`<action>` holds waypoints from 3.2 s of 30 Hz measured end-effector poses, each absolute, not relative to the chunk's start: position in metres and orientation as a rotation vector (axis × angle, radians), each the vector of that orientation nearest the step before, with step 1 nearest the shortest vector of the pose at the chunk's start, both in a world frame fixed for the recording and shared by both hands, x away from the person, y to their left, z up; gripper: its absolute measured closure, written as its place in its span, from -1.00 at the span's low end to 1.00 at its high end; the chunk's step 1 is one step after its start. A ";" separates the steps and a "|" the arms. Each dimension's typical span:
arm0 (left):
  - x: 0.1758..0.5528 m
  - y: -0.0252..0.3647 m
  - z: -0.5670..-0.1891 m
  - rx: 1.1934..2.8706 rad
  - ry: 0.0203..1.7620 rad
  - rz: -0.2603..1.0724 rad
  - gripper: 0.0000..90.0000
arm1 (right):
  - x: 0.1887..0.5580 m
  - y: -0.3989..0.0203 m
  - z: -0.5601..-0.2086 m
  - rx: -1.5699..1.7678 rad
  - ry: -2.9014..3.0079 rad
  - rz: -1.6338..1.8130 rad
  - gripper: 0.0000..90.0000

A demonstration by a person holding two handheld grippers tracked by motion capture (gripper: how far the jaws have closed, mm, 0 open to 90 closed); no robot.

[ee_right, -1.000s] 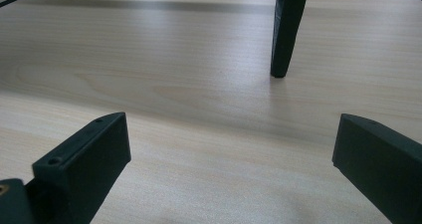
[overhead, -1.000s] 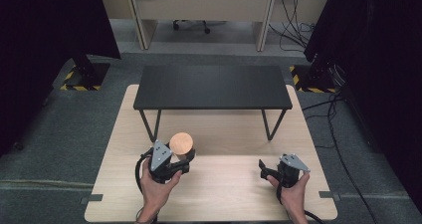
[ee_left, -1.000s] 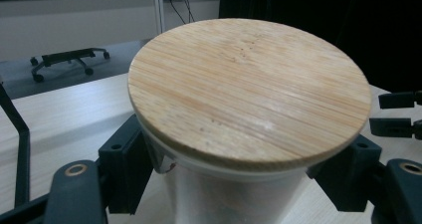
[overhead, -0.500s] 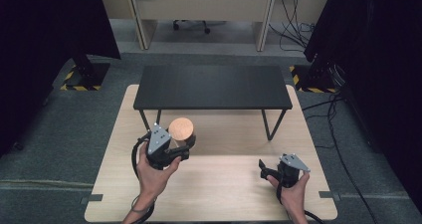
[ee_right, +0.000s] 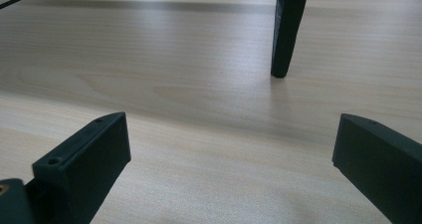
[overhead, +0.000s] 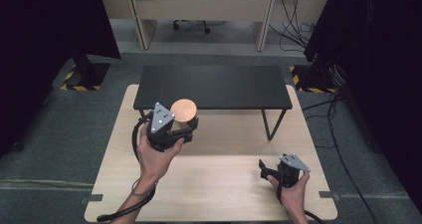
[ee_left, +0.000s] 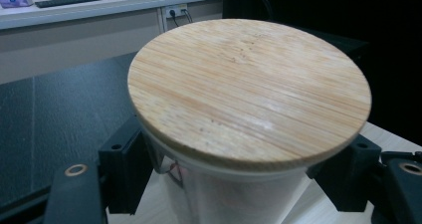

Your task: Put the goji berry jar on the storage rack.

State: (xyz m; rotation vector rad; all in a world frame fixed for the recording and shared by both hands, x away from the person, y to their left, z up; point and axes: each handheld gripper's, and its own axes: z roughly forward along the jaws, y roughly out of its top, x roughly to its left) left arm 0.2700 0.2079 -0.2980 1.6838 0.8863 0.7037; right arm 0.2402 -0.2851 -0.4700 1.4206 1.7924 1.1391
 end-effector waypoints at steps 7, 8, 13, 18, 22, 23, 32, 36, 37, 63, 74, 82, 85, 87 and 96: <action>0.287 0.200 -0.274 1.702 0.934 0.731 -0.43 | 0.240 -0.285 -0.470 1.417 1.794 1.136 -0.96; 0.290 0.200 -0.270 1.705 0.940 0.733 -0.43 | 0.240 -0.285 -0.470 1.416 1.794 1.137 -0.96; 0.307 0.197 -0.258 1.709 0.961 0.753 -0.43 | 0.240 -0.285 -0.470 1.415 1.795 1.138 -0.96; 0.326 0.190 -0.258 1.706 0.986 0.803 -0.43 | 0.240 -0.285 -0.470 1.412 1.796 1.138 -0.96; 0.343 0.183 -0.264 1.728 1.013 0.829 -0.43 | 0.240 -0.285 -0.470 1.414 1.797 1.139 -0.96; 0.343 0.183 -0.264 1.728 1.013 0.829 -0.43 | 0.240 -0.285 -0.470 1.414 1.797 1.139 -0.96; 0.362 0.177 -0.273 1.720 1.046 0.824 -0.43 | 0.240 -0.285 -0.470 1.411 1.798 1.141 -0.96; 0.369 0.177 -0.278 1.710 1.069 0.809 -0.43 | 0.240 -0.286 -0.470 1.409 1.799 1.141 -0.96; 0.369 0.177 -0.278 1.710 1.069 0.809 -0.43 | 0.240 -0.286 -0.470 1.409 1.799 1.141 -0.96; 0.379 0.184 -0.288 1.640 1.100 0.765 -0.43 | 0.240 -0.285 -0.470 1.401 1.801 1.137 -0.96; 0.378 0.184 -0.288 1.639 1.101 0.765 -0.43 | 0.240 -0.285 -0.470 1.402 1.803 1.139 -0.96; 0.371 0.177 -0.293 1.612 1.114 0.824 -0.69 | 0.240 -0.285 -0.471 1.403 1.801 1.140 -0.96; 0.366 0.176 -0.294 1.589 1.111 0.846 -0.79 | 0.240 -0.285 -0.471 1.402 1.801 1.139 -0.96; 0.364 0.177 -0.293 1.591 1.111 0.844 -0.81 | 0.240 -0.285 -0.471 1.404 1.801 1.140 -0.96; 0.355 0.180 -0.288 1.613 1.089 0.826 -0.85 | 0.240 -0.285 -0.471 1.404 1.800 1.139 -0.96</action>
